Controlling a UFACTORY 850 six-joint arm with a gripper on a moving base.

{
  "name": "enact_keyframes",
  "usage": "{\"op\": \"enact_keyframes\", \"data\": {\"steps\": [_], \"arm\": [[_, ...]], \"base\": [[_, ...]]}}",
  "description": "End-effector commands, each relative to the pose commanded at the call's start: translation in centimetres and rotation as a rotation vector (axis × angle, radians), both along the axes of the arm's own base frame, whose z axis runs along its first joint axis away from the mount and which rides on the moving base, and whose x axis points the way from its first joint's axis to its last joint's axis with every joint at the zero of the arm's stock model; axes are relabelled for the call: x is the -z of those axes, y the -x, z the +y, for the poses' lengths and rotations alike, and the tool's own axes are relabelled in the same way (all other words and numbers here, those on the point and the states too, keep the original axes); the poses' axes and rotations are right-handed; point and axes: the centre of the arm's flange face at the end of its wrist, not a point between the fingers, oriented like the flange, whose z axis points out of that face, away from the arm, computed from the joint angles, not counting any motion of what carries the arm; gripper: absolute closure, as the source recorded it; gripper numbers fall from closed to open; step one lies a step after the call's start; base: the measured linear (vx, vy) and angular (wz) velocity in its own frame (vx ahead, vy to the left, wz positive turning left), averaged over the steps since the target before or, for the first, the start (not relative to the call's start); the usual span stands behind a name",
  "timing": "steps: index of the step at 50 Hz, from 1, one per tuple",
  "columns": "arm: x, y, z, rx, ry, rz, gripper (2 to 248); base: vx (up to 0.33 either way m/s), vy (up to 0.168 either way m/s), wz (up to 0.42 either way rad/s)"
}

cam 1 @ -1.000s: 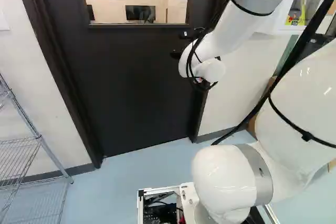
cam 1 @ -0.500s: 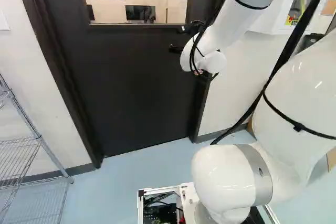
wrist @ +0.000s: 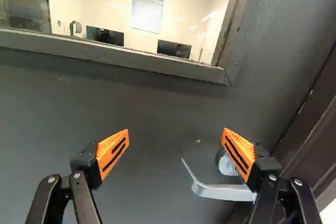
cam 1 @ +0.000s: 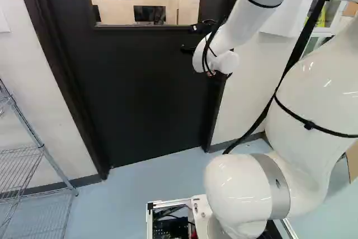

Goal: Open the door and move inside

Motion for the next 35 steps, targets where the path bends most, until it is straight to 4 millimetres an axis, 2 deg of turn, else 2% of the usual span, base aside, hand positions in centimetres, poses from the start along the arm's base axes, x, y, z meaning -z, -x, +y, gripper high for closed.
{"op": "enact_keyframes", "data": {"steps": [11,35], "arm": [[0.2,-0.8,0.0,-0.001,-0.001,0.005,3],[2.7,-0.6,0.0,-0.001,-0.006,0.056,3]], "base": [[0.000,0.000,0.000],[0.000,0.000,0.000]]}}
